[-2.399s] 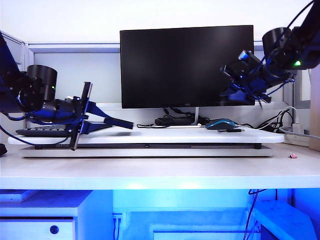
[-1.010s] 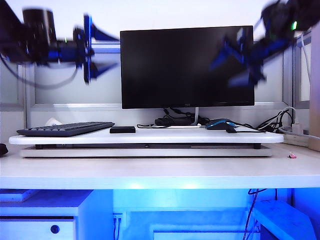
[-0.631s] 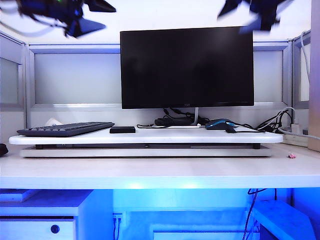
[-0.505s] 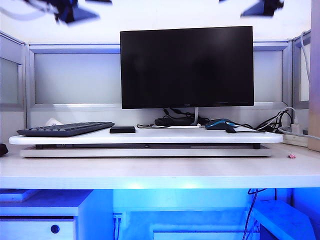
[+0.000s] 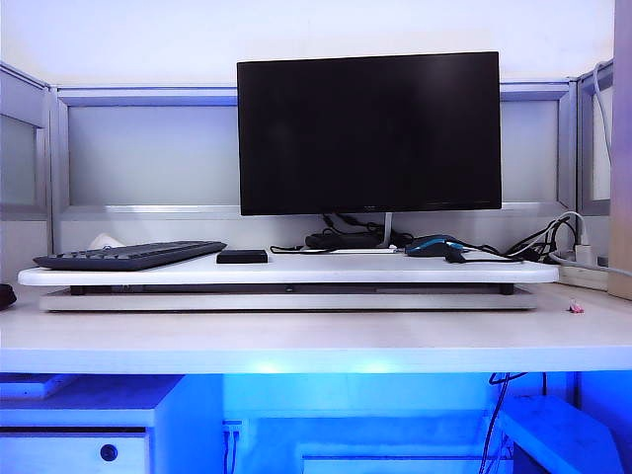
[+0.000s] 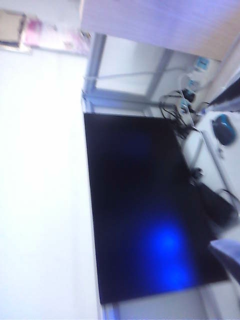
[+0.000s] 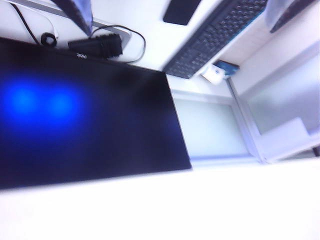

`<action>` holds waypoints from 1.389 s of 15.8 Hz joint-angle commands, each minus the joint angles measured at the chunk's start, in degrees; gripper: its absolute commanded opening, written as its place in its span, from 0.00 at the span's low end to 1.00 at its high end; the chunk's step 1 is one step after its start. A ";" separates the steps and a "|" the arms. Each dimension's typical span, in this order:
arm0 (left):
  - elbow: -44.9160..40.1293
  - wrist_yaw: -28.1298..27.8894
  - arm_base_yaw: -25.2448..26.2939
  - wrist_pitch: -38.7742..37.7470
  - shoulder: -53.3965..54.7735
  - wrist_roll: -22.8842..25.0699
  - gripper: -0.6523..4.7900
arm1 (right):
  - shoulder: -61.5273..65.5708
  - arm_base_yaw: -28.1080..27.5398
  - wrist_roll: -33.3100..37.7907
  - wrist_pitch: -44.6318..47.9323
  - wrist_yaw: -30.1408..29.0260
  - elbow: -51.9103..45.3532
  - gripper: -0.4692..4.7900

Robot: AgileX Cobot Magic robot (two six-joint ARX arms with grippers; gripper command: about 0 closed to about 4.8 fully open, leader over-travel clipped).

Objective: Unplug the data cable of the portable hard drive.

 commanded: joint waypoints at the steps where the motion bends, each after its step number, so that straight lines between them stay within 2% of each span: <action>1: 0.09 -2.49 0.04 -9.14 -4.52 2.34 0.75 | -4.07 0.11 -1.11 -4.24 -0.17 0.15 0.93; 2: 0.09 -4.15 0.04 -12.13 -6.88 3.08 0.74 | -6.34 0.11 -1.90 -5.88 -0.28 0.15 0.93; 6: 0.09 -4.26 0.04 -13.42 -12.22 2.91 0.74 | -11.47 0.11 -1.73 -7.65 -0.15 0.15 0.93; 8: 0.09 -4.28 0.04 -16.72 -14.99 1.81 0.74 | -13.86 0.11 -1.66 -9.29 -0.15 0.15 0.93; 11: 0.09 -5.16 0.04 -25.07 -18.91 1.99 0.74 | -17.35 0.11 -1.64 -13.33 -0.15 0.15 0.93; 14: 0.09 -9.01 0.02 -33.97 -23.56 5.16 0.74 | -21.81 0.11 -1.75 -20.15 -0.13 0.13 0.93; 17: 0.09 -9.09 0.02 -38.25 -30.60 5.05 0.74 | -28.81 0.11 -1.46 -25.29 1.60 0.13 0.93; 22: 0.07 -9.92 0.02 -47.10 -36.52 5.11 0.74 | -34.47 0.09 -1.99 -30.53 1.53 0.11 0.93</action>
